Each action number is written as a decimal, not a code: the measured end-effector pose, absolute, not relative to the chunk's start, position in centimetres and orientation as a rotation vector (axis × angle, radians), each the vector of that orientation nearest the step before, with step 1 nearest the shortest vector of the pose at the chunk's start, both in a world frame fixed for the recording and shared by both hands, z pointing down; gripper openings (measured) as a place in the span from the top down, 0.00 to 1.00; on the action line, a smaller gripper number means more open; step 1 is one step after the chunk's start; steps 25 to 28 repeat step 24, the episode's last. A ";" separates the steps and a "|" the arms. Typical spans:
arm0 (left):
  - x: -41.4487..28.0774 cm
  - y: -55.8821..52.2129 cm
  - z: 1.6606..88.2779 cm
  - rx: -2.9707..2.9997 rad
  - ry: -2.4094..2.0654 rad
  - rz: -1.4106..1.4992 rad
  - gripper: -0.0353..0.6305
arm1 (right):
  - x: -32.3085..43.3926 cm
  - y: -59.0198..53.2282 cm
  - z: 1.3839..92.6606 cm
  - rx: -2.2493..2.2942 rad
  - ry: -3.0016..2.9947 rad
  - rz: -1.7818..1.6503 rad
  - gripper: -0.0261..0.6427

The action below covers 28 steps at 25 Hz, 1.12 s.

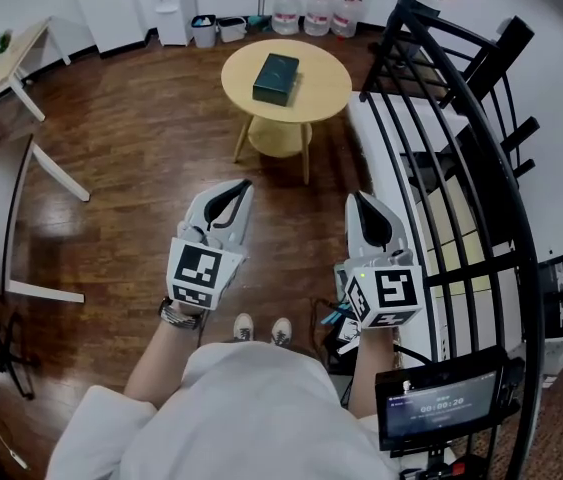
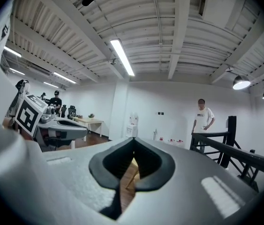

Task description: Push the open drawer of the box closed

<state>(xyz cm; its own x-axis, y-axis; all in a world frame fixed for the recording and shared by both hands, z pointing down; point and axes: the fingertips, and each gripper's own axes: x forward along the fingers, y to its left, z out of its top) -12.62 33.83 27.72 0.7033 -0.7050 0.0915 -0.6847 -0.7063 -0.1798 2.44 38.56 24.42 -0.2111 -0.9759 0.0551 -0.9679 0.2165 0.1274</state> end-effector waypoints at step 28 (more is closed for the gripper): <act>-12.0 32.4 27.6 -2.778 1.109 -0.237 0.94 | 2.5 36.5 25.1 1.878 -2.349 -0.078 0.96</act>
